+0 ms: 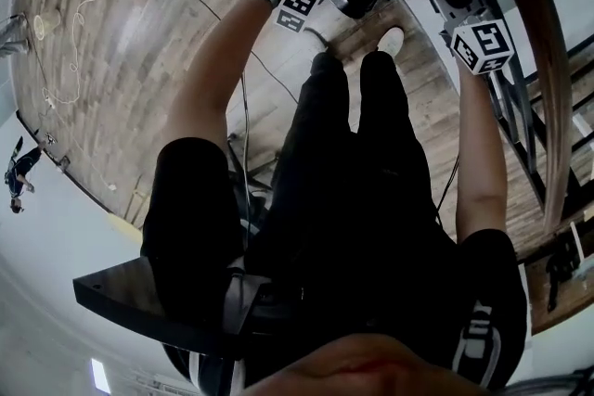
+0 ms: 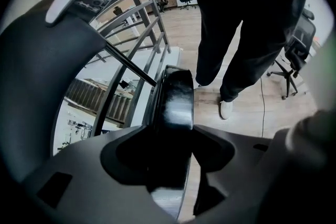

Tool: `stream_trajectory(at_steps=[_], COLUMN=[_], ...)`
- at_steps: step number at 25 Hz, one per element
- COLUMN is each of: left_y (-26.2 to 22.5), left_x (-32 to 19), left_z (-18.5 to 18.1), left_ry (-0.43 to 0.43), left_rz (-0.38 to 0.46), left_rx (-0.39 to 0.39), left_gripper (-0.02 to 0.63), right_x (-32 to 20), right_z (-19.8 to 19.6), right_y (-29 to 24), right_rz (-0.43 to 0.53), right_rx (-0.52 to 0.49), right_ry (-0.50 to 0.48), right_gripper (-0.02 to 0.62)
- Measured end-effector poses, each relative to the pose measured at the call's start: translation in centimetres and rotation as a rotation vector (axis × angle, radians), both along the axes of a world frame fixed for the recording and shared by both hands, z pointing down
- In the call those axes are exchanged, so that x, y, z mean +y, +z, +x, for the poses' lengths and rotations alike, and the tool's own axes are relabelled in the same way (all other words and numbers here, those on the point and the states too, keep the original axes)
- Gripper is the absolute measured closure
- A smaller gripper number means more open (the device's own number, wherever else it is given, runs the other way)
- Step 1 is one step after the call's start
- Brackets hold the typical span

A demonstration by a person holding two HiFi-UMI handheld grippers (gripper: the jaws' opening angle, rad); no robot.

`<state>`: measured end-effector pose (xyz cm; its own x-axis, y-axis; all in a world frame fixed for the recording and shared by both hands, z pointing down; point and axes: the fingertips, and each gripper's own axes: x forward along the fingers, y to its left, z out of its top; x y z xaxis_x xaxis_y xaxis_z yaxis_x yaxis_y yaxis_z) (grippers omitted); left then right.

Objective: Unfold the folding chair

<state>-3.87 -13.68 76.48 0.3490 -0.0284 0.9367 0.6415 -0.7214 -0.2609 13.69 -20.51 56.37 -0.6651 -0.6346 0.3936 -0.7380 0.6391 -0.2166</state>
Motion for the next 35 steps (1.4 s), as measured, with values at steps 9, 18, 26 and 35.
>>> stream_trajectory(at_steps=[9,18,26,35], left_y=[3.0,7.9,13.2,18.9], left_x=[5.6,12.2,16.4,21.2], left_z=[-6.0,-13.5,-18.3,-19.1], left_ry=[0.014,0.033,0.041,-0.024], left_rz=[0.011,-0.03,-0.055,-0.15], left_rx=[0.03,0.033,0.073,0.127], left_gripper=[0.36,0.362,0.375,0.428], right_x=[1.6,4.5,6.5,8.9], right_z=[-1.4,-4.6,-6.8,-7.7], right_y=[1.8,3.9,6.4,9.0], right_rz=[-0.028,-0.052,-0.057,-0.073], right_rx=[0.001,-0.013,-0.023,0.002], right_ry=[0.007,0.011,-0.002,-0.005], right_gripper=[0.476,0.476,0.476,0.476])
